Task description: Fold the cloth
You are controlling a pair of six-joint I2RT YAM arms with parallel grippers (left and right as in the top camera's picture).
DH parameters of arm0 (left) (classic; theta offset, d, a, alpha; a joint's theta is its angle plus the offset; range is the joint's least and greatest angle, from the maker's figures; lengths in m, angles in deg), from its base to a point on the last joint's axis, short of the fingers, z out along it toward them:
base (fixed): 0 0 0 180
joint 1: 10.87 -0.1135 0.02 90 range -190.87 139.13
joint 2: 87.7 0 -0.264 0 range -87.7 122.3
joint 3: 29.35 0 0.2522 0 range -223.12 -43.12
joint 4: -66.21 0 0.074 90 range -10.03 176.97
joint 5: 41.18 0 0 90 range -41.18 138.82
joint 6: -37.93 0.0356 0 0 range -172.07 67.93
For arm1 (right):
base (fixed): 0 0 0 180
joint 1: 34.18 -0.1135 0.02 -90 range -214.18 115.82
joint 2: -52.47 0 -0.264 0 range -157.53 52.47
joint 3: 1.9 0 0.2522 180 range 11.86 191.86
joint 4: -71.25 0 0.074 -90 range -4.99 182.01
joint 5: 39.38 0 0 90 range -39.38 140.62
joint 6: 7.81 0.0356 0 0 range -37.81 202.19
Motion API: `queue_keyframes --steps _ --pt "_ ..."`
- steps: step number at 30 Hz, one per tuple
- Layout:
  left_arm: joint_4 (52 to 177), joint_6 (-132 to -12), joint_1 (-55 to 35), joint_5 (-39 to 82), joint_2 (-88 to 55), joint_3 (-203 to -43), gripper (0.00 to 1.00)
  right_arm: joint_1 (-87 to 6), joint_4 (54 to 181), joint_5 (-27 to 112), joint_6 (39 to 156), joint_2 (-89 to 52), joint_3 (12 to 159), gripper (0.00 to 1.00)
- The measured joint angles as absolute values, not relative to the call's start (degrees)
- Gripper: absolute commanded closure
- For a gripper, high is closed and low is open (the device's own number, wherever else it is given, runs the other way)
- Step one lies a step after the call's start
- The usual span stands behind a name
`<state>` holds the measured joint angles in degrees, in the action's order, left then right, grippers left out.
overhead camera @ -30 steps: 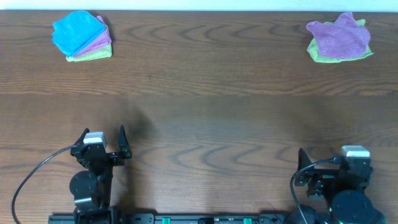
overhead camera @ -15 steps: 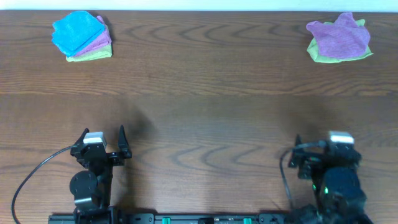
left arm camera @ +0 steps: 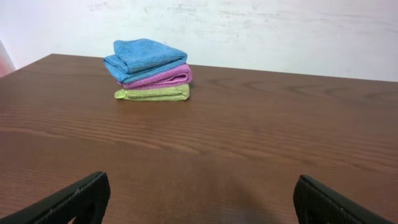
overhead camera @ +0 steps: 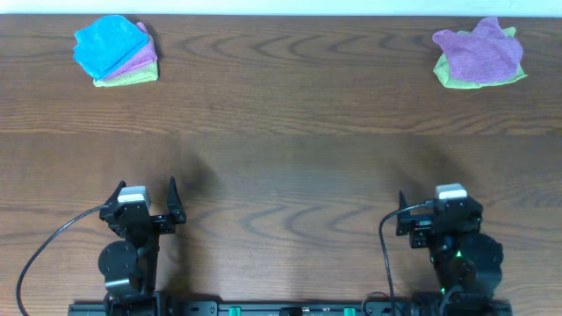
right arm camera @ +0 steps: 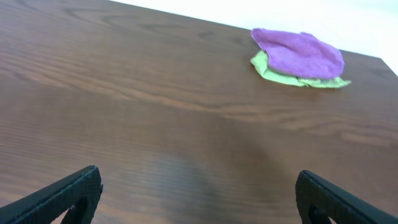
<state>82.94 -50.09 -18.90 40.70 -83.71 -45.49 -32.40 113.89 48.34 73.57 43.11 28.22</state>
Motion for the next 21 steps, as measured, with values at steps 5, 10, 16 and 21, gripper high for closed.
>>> queue_keyframes --steps 5,10,16,21 --pt "82.9 -50.1 -18.9 40.7 -83.7 -45.5 0.05 -29.4 114.2 47.5 73.1 47.4 24.9 0.01" --pt "82.9 -50.1 -18.9 40.7 -83.7 -45.5 0.04 -28.4 115.5 47.4 72.8 50.1 23.2 0.01" --pt "82.9 -50.1 -18.9 40.7 -83.7 -45.5 0.04 -28.1 117.0 47.4 72.7 51.5 21.3 0.01" --pt "82.9 -50.1 -18.9 40.7 -83.7 -45.5 0.04 -28.1 117.1 47.4 72.7 51.5 21.1 0.01"
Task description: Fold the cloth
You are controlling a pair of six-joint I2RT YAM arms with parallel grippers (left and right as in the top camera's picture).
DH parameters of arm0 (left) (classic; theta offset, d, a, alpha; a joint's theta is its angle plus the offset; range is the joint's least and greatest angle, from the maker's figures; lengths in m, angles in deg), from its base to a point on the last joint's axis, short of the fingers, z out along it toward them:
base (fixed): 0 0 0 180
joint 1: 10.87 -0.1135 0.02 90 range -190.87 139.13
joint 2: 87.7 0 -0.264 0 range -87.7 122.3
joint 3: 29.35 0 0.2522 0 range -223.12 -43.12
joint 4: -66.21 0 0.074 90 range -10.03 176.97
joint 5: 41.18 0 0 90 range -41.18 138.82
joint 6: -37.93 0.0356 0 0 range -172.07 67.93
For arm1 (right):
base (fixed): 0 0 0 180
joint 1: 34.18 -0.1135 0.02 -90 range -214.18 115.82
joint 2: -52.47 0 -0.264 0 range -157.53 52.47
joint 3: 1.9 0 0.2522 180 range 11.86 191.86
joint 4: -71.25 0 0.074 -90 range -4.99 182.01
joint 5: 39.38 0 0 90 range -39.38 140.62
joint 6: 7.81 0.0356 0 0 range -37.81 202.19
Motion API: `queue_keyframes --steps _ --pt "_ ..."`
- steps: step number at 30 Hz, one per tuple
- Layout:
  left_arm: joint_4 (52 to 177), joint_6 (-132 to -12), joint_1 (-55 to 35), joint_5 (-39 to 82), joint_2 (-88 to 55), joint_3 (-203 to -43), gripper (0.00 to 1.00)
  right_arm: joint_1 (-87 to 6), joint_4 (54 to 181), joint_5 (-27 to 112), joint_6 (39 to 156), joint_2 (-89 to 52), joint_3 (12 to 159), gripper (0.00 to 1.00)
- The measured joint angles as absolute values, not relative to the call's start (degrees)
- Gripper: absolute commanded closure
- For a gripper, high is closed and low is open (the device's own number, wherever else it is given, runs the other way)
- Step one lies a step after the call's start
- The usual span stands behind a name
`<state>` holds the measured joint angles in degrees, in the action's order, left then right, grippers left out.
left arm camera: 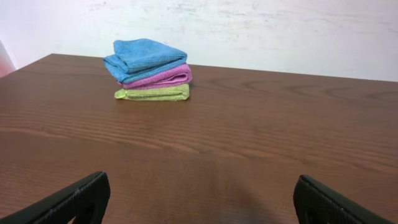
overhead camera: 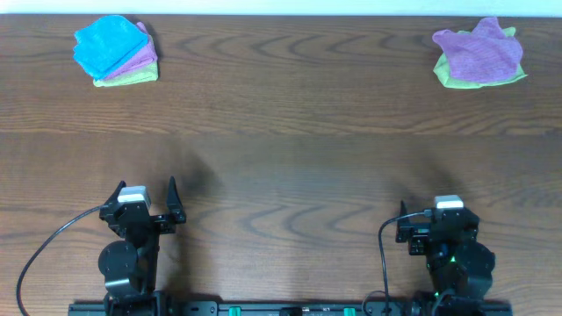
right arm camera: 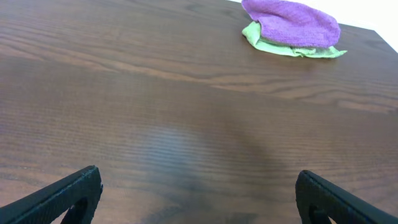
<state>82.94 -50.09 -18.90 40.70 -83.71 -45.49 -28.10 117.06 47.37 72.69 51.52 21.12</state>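
A loose pile of unfolded cloths lies at the far right corner, a purple cloth point(overhead camera: 479, 51) point(right arm camera: 292, 21) crumpled on top of a green cloth point(right arm camera: 292, 48). At the far left corner stands a folded stack point(overhead camera: 116, 51) point(left arm camera: 151, 70): blue on pink on green. My left gripper point(overhead camera: 145, 200) point(left arm camera: 198, 202) rests open near the front left edge, nothing between its fingers. Near the front right edge my right gripper point(overhead camera: 432, 230) point(right arm camera: 198, 199) is open too, holding nothing. Both are far from the cloths.
The dark wooden table point(overhead camera: 290, 149) stretches between the two piles. A white wall point(left arm camera: 261, 31) rises behind its far edge. Black cables point(overhead camera: 44, 250) trail from both arm bases at the front.
My right arm has drawn back a little toward the front edge and its camera tilts lower, so the purple pile sits higher in its view. The left arm is unchanged.
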Motion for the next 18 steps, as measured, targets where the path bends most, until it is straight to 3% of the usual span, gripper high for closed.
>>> queue_keyframes --steps 18 --pt "82.9 -50.1 -18.9 40.7 -83.7 -45.5 0.05 -28.8 117.1 46.5 74.3 51.5 21.1 0.01"
